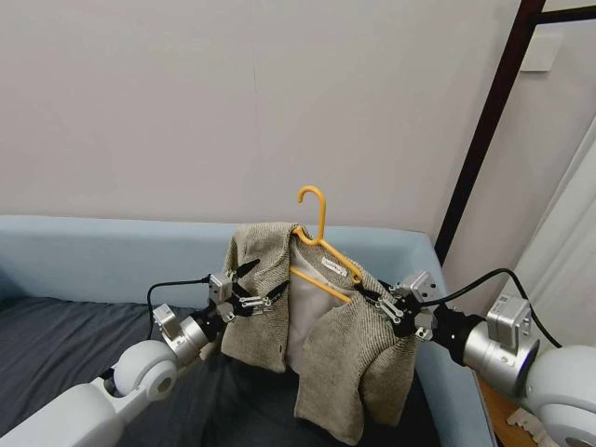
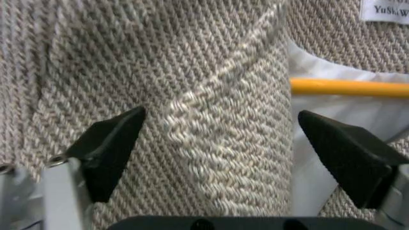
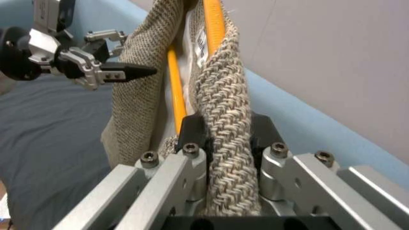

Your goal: Pick up the clothes from the sofa and hang them on the clothes hanger.

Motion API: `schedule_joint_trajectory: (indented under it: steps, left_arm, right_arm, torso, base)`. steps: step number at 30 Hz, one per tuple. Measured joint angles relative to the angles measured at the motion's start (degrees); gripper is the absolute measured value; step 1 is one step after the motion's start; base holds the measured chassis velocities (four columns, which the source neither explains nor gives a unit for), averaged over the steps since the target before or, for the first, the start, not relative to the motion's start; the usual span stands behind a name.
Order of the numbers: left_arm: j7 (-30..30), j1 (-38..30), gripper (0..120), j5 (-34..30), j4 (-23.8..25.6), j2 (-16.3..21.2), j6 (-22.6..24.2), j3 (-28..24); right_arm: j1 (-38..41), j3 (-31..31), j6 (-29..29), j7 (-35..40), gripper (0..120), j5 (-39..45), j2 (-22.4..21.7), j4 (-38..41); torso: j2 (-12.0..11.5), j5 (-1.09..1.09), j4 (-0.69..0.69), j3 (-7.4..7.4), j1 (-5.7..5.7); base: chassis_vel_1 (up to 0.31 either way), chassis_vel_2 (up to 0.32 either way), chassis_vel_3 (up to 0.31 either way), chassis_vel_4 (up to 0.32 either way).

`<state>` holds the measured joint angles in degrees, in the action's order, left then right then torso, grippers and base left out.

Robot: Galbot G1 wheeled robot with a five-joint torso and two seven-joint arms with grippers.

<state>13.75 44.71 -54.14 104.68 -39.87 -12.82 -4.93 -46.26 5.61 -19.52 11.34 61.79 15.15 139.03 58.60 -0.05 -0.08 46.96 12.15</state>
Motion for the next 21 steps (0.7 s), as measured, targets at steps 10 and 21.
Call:
schedule_joint_trajectory:
  steps: [10,21]
  left_arm:
    - [-0.6,0.2,54,0.1,0.5,-1.3,-0.3,-0.1]
    - [-1.0,-0.6,15,1.2,-0.9,-1.7,-0.5,0.1]
  right_arm:
    - [0.1,-0.6,0.1,-0.5,10,-0.6,0.6,-0.7]
    - [0.1,-0.5,0.2,-0.8,10,-0.4,0.4,-0.8]
  torso:
    - [0.0,0.0,0.01,0.0,0.0]
    - [0.0,0.0,0.01,0.0,0.0]
  base:
    - [0.0,0.0,0.0,0.0]
    - [0.0,0.0,0.0,0.0]
